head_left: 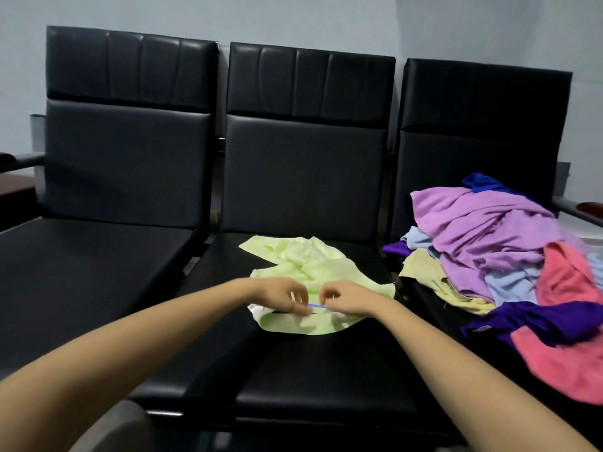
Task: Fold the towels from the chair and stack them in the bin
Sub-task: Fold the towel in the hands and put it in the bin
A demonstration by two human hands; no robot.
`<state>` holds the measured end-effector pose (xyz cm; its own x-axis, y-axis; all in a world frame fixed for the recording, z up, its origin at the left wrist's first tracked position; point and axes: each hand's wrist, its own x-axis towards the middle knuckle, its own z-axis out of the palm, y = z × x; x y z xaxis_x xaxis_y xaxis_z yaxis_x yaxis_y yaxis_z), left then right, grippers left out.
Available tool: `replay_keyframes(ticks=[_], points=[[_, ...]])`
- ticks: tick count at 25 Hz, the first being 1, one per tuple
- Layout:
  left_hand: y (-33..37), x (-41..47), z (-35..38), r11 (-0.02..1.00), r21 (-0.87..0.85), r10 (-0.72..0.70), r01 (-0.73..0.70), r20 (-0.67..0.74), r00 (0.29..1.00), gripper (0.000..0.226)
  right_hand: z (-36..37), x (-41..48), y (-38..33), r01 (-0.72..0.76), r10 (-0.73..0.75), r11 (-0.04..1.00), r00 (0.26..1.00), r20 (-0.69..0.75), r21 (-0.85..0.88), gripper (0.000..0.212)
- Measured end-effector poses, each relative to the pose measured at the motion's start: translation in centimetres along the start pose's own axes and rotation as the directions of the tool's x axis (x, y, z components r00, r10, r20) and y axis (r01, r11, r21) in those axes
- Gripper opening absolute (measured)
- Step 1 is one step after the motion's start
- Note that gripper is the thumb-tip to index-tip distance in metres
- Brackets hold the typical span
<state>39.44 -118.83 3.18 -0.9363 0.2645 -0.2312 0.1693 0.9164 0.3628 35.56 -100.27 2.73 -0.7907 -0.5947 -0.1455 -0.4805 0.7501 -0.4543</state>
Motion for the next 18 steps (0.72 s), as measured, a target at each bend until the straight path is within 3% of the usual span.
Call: replay_keyframes(ticks=[1, 2, 4, 6, 8, 10, 12, 14, 15, 16, 18], points=[[0.4, 0.1, 1.2, 0.991, 0.132, -0.008, -0.007, 0.115, 0.993, 0.047, 0.3, -0.1, -0.3, -0.001, 0.022, 0.995, 0.979, 0.201, -0.103, 0.029], [0.5, 0.4, 2.2, 0.969, 0.247, -0.015, -0.019, 0.134, 0.991, 0.05, 0.5, -0.1, -0.1, -0.001, 0.064, 0.98, 0.949, 0.31, -0.2, 0.046], [-0.1, 0.6, 2.9, 0.938, 0.348, 0.007, -0.015, 0.025, 1.0, 0.033, 0.8, -0.5, 0.5, -0.05, 0.121, 0.972, 0.946, 0.302, -0.23, 0.075], [-0.8, 0.4, 2.7, 0.982, 0.181, 0.084, -0.06, -0.125, 0.989, 0.014, 1.1, -1.1, 1.0, -0.112, 0.158, 0.967, 0.968, 0.197, -0.228, 0.085], [-0.3, -0.4, 1.7, 0.979, -0.128, 0.106, -0.156, -0.332, 0.937, 0.016, 1.6, -1.5, 1.5, -0.162, 0.172, 0.939, 0.985, 0.008, -0.303, 0.062], [0.3, -1.4, 0.4, 0.92, -0.31, 0.076, -0.241, -0.461, 0.884, 0.023, 1.5, -2.0, 1.5, -0.27, 0.212, 0.929, 0.948, -0.236, -0.252, 0.011], [-0.4, -2.3, -1.2, 0.958, -0.239, 0.079, -0.161, -0.32, 0.944, 0.019, 0.8, -2.3, 1.3, -0.342, 0.279, 0.932, 0.889, -0.362, -0.122, 0.006], [-1.9, -3.0, -2.5, 0.995, 0.094, -0.027, 0.034, -0.077, 0.997, 0.035, 0.0, -2.8, 1.1, -0.328, 0.303, 0.944, 0.852, -0.428, 0.015, 0.012], [-2.7, -3.2, -2.7, 0.967, 0.232, -0.102, 0.106, -0.026, 0.994, 0.033, -0.5, -3.0, 0.7, -0.301, 0.309, 0.949, 0.831, -0.463, 0.092, 0.017], [-3.2, -3.4, -2.9, 0.953, 0.262, -0.143, 0.15, -0.048, 0.989, 0.024, -0.9, -3.1, 0.4, -0.25, 0.311, 0.95, 0.809, -0.498, 0.186, 0.019], [-3.5, -3.9, -3.4, 0.993, 0.012, -0.118, 0.121, -0.143, 0.983, 0.009, -1.8, -3.4, -0.1, -0.129, 0.349, 0.907, 0.762, -0.546, 0.4, 0.019]])
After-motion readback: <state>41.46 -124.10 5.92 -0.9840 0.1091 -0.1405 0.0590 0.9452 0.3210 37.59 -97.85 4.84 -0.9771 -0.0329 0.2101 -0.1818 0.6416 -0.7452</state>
